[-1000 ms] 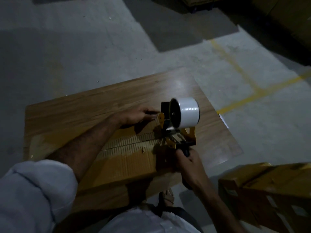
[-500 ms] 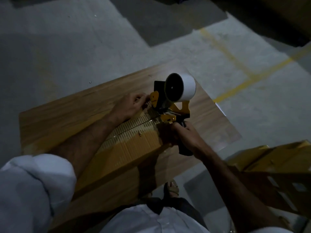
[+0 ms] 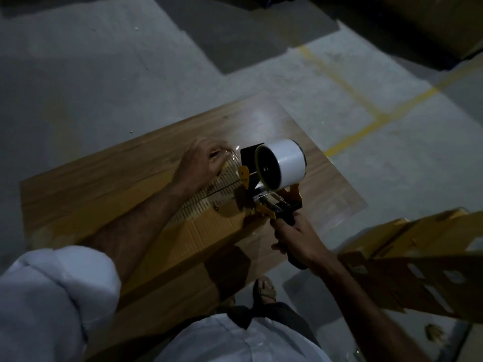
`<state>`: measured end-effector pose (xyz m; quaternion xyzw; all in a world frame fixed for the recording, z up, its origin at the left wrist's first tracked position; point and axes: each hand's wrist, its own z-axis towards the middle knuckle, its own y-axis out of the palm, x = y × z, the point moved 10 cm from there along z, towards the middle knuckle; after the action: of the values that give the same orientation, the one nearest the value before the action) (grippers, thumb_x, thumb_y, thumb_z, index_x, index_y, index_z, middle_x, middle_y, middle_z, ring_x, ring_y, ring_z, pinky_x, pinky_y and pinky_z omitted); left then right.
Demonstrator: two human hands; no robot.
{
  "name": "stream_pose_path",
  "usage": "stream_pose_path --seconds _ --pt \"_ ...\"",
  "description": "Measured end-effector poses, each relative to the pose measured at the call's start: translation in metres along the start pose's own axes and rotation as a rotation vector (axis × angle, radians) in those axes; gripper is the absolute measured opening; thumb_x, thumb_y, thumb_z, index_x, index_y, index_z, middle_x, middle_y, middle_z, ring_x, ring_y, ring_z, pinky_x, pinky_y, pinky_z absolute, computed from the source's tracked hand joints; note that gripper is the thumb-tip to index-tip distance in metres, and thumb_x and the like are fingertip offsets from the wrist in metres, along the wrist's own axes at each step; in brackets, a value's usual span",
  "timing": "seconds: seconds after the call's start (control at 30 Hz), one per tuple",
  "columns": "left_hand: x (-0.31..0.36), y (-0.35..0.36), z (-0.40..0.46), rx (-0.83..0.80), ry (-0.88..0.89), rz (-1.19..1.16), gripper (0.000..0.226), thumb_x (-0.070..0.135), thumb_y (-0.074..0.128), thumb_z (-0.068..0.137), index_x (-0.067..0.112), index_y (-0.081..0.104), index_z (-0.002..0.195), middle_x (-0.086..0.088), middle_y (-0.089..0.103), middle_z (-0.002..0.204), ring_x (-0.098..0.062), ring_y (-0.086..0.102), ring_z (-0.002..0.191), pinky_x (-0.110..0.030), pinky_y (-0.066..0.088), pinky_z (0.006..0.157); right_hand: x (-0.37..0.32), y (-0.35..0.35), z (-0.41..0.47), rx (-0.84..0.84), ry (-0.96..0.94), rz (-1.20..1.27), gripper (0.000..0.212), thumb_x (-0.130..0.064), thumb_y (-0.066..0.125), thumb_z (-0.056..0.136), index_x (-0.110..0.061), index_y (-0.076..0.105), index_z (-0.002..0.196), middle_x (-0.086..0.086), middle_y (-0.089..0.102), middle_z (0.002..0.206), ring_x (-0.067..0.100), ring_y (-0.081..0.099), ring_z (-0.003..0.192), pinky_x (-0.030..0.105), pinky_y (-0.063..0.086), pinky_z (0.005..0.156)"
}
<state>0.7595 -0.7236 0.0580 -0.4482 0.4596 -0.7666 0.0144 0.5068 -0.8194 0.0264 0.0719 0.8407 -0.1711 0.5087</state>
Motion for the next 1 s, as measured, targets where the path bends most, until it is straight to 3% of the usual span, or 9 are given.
stream_pose_path --seconds 0.07,0.1,0.2,0.3,0.4,0.6,0.77,0.87,1.0 --pt "0.019 0.017 -0.014 -0.137 0.143 0.008 0.035 0.022 0.061 0.102 0.025 0.066 0.136 0.003 0.058 0.149 -0.019 0.044 0.145 -0.054 0.028 0.124 0.000 -0.002 0.001 0.017 0.003 0.018 0.018 -0.010 0.049 0.107 -0.008 0.059 0.092 0.007 0.050 0.069 0.020 0.054 0.060 0.048 0.059 0.071" --pt "0.025 0.026 -0.025 -0.224 0.188 0.032 0.043 0.028 0.056 0.103 0.026 0.056 0.147 0.003 0.045 0.160 -0.016 0.030 0.153 -0.051 0.023 0.126 0.000 -0.004 0.002 0.027 0.012 0.026 0.020 -0.012 0.049 0.107 -0.008 0.059 0.090 0.005 0.054 0.070 0.021 0.057 0.063 0.044 0.060 0.072" --pt "0.039 0.048 -0.059 -0.398 0.309 0.240 0.099 0.082 0.045 0.092 0.031 0.006 0.166 0.007 -0.004 0.173 -0.004 -0.016 0.157 -0.045 0.002 0.129 0.002 -0.007 0.003 0.060 0.022 0.060 0.020 -0.014 0.050 0.107 -0.006 0.061 0.093 0.003 0.065 0.074 0.018 0.063 0.066 0.030 0.058 0.064" --pt "0.048 0.057 -0.074 -0.404 0.341 0.370 0.141 0.103 0.048 0.065 0.025 -0.015 0.164 0.001 -0.017 0.173 -0.014 -0.021 0.157 -0.048 -0.004 0.128 0.003 -0.001 0.000 0.069 -0.022 0.058 0.028 -0.010 0.048 0.106 -0.010 0.056 0.079 -0.004 0.055 0.060 0.014 0.051 0.054 0.028 0.047 0.052" --pt "0.053 0.058 -0.075 -0.370 0.355 0.344 0.132 0.100 0.042 0.072 0.024 -0.015 0.164 -0.002 -0.016 0.173 -0.016 -0.019 0.158 -0.051 0.003 0.130 0.002 0.002 -0.002 0.051 -0.051 0.071 0.030 -0.008 0.048 0.105 -0.016 0.050 0.077 -0.007 0.045 0.058 0.012 0.040 0.051 0.029 0.038 0.049" --pt "0.048 0.067 -0.081 -0.421 0.331 0.388 0.119 0.085 0.051 0.084 0.028 -0.018 0.163 -0.002 -0.028 0.169 -0.022 -0.023 0.157 -0.050 -0.003 0.129 0.015 -0.004 -0.032 0.085 -0.099 0.037 0.024 -0.026 0.051 0.093 -0.016 0.051 0.071 -0.004 0.043 0.057 0.014 0.039 0.049 0.033 0.036 0.047" --pt "0.063 0.065 -0.094 -0.368 0.427 0.447 0.094 0.075 0.039 0.094 0.033 -0.008 0.164 0.018 -0.048 0.156 -0.005 -0.045 0.143 -0.024 -0.034 0.114 0.017 -0.008 -0.048 0.098 -0.142 -0.014 0.038 -0.029 0.052 0.092 0.007 0.051 0.082 0.003 0.046 0.062 0.021 0.041 0.054 0.038 0.036 0.052" --pt "0.059 0.074 -0.096 -0.429 0.400 0.527 0.083 0.078 0.017 0.096 0.036 -0.010 0.163 0.008 -0.035 0.165 -0.014 -0.035 0.152 -0.035 -0.029 0.119 0.028 -0.013 -0.058 0.107 -0.112 -0.022 0.041 -0.025 0.054 0.097 0.015 0.051 0.085 0.010 0.046 0.064 0.025 0.039 0.056 0.042 0.035 0.056" --pt "0.059 0.081 -0.093 -0.452 0.352 0.597 0.072 0.069 0.014 0.103 0.033 -0.003 0.163 -0.005 -0.019 0.171 -0.023 -0.020 0.158 -0.049 -0.010 0.128 0.047 -0.023 -0.073 0.110 -0.064 -0.012 0.038 -0.021 0.055 0.101 0.015 0.052 0.088 0.009 0.046 0.066 0.024 0.040 0.058 0.042 0.035 0.059"
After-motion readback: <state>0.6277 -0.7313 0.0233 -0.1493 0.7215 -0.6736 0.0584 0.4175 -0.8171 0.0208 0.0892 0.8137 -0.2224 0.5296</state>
